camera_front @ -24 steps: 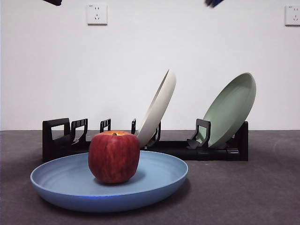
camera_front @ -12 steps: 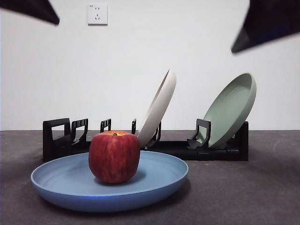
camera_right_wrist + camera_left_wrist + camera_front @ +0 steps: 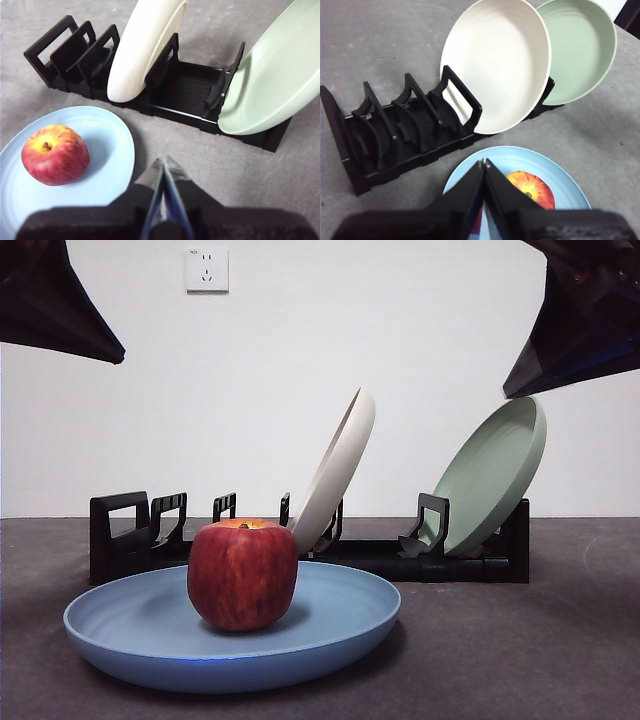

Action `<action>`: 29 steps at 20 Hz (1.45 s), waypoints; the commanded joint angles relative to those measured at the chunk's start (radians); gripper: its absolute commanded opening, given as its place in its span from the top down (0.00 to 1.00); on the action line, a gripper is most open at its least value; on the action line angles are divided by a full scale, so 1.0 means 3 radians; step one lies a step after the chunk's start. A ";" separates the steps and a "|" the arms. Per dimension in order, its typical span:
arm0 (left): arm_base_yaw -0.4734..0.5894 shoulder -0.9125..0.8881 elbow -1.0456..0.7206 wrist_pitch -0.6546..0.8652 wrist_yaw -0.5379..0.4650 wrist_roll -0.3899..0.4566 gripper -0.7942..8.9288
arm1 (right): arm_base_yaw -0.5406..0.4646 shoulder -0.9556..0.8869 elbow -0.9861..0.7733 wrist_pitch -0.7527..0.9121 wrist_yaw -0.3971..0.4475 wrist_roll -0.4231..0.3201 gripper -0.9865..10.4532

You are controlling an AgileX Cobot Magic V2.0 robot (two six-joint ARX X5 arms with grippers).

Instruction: Take the blue plate from the plate rack,put the plate on the table,take the apple from the table,put the apple in the plate

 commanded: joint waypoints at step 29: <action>0.1868 -0.2571 -0.1961 0.0364 -0.0080 0.0702 0.92 | 0.0000 0.0009 -0.0011 0.0010 0.0046 0.0032 0.91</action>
